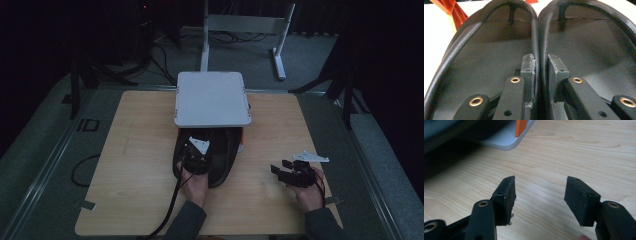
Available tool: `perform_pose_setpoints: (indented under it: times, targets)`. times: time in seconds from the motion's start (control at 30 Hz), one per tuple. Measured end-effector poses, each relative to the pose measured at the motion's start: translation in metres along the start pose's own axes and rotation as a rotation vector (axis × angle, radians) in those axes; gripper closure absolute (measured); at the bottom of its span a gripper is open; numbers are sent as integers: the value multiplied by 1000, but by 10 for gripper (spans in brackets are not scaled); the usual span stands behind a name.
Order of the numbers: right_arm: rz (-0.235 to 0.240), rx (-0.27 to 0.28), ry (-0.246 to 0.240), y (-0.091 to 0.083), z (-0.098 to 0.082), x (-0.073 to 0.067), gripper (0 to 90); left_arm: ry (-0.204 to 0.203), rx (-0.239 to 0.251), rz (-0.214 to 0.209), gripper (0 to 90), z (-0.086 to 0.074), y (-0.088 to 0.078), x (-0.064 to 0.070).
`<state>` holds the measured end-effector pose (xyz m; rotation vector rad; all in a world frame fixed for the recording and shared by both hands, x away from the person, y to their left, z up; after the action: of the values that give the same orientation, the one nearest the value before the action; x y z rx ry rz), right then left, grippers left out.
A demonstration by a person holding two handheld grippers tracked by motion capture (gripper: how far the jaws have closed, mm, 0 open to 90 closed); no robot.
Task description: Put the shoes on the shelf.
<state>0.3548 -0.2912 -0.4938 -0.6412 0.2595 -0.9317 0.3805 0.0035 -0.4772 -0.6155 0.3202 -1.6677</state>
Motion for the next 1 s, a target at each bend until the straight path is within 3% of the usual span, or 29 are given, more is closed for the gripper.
perform_pose_setpoints:
  times: [0.33,0.67,1.0]
  targets:
    - [2,-1,6,1,-1,1,416,-11,22,42,763,10,15,5]
    - [1,-1,7,1,-1,1,415,-14,33,63,763,14,22,1]
    - [2,-2,13,1,-2,2,416,-49,53,88,761,22,34,7]
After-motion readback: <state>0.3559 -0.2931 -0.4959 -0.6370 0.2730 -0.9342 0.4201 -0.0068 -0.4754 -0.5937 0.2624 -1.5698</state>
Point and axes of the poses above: each handheld gripper's, and its own axes: y roughly forward along the jaws, z roughly out of its top, x roughly to its right, the point moved 5 cm from there along y, roughly forward along the jaws, and after that the axes turned 13 degrees about -y, right-handed, at the moved point
